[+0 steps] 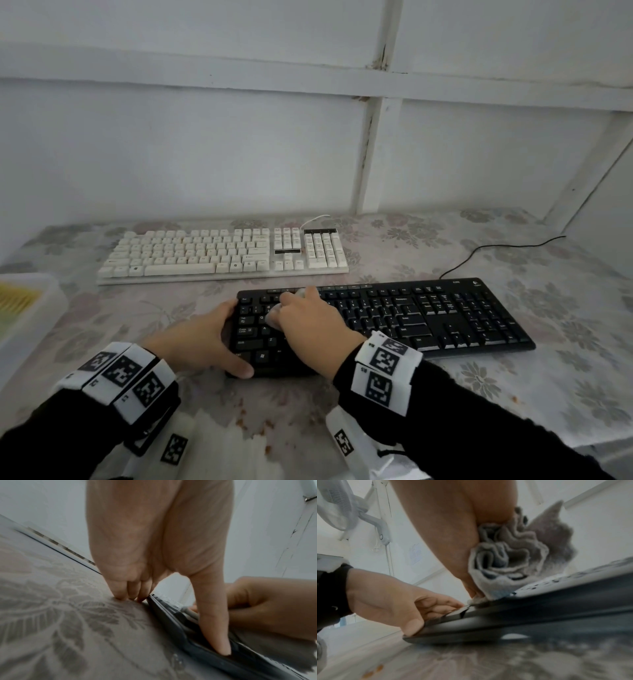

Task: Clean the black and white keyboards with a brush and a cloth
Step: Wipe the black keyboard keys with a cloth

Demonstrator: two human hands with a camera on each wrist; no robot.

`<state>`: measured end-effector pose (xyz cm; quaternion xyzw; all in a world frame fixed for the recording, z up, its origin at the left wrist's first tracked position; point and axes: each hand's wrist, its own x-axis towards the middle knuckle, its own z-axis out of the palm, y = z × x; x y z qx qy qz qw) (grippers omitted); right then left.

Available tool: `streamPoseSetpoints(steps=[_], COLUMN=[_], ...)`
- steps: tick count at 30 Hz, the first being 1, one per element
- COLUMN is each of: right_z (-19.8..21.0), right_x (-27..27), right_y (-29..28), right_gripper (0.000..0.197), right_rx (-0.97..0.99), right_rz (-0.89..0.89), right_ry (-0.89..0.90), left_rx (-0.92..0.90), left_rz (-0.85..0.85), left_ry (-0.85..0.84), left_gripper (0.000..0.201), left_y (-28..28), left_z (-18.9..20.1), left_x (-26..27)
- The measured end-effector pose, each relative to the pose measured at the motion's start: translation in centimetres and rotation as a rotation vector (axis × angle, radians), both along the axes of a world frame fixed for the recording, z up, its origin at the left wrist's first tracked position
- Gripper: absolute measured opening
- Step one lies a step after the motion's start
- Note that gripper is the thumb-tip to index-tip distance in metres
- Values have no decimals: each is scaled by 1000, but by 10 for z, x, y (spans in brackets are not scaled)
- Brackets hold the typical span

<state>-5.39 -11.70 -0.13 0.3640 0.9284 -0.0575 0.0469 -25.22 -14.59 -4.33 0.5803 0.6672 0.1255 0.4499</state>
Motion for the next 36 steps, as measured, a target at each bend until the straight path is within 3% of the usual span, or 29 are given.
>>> streamPoseSetpoints(steps=[5, 12, 14, 16, 21, 25, 29, 36], right_z=[8, 20, 23, 27, 32, 16, 2, 17], right_x=[31, 68, 70, 62, 0, -39, -40, 0], right_y=[5, 7, 9, 11, -5, -12, -13, -13], right_gripper=[52, 49, 37, 22, 29, 21, 25, 31], right_rx=[-3, 7, 23, 32, 14, -46, -3, 41], right_rz=[-66, -205, -285, -323, -138, -66, -41, -109], right_ry=[-67, -132, -180, -162, -29, 26, -10, -68], left_rx=[3, -8, -8, -13, -11, 20, 9, -4], left_rz=[-8, -12, -11, -8, -8, -23, -25, -20], left_ry=[6, 29, 43, 46, 70, 129, 124, 18], left_gripper=[148, 144, 144, 144, 132, 117, 123, 151], left_y=[0, 0, 0, 0, 0, 1, 0, -1], left_z=[-2, -1, 0, 1, 6, 9, 9, 6], left_x=[-2, -3, -2, -1, 4, 11, 7, 3])
